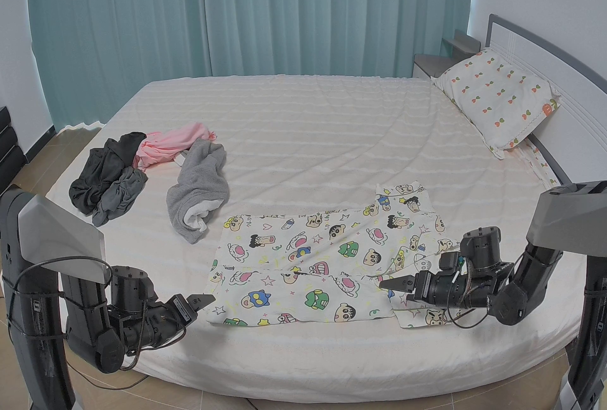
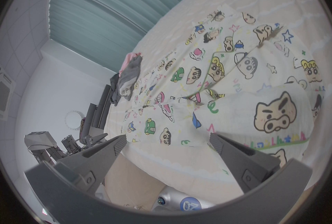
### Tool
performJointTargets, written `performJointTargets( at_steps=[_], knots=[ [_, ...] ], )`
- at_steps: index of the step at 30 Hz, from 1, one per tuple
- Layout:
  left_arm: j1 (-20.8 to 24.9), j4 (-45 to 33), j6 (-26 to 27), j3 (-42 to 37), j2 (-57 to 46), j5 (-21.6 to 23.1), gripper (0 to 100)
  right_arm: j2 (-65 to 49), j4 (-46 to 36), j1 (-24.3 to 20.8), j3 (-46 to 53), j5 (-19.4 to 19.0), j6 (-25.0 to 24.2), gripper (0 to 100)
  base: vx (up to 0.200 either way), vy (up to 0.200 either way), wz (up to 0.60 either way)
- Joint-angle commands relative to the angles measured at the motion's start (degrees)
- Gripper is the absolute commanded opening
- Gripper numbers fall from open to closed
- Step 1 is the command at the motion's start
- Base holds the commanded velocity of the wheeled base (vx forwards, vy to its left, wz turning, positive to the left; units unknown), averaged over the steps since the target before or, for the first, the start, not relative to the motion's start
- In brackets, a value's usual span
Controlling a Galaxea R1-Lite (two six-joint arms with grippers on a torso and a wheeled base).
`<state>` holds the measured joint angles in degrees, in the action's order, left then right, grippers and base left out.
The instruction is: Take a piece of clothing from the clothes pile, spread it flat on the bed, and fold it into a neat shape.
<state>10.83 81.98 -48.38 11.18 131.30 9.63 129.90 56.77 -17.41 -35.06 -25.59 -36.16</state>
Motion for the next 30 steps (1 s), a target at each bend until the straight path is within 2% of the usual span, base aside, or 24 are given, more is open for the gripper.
performJointTargets(
  at_steps=[1,10,12,15,20,24,30],
  knots=[
    [-0.8,1.3,-0.3,-0.6,-0.3,1.4,100,5.9,-4.5,1.3,-8.1,-1.0,2.2,100,0.000,0.000,0.00],
    [-1.2,1.3,-0.4,-1.1,-0.6,2.1,100,10.1,-6.5,3.5,-13.6,-0.9,3.2,100,0.000,0.000,0.00],
    [-1.2,1.3,-0.5,-1.1,-0.8,2.1,100,10.2,-10.5,5.0,-15.8,-0.9,4.2,100,0.000,0.000,0.00],
    [-1.2,2.0,-0.5,-1.1,-1.8,2.1,100,10.2,-11.1,5.2,-16.4,-0.9,4.5,100,0.000,0.000,0.00],
    [-1.2,2.0,-2.9,-1.0,-4.1,2.2,100,7.1,-8.8,5.1,-14.7,-1.1,3.7,100,0.000,0.000,0.00],
    [-1.2,2.0,-6.3,-0.8,-6.7,2.2,100,-0.9,-7.7,5.2,-8.4,-1.1,3.7,100,0.000,0.000,0.00],
    [-1.1,2.1,-6.8,-0.7,-6.1,1.7,100,-4.2,-6.1,5.2,-1.2,-1.3,3.7,100,0.000,0.000,0.00]
  ],
)
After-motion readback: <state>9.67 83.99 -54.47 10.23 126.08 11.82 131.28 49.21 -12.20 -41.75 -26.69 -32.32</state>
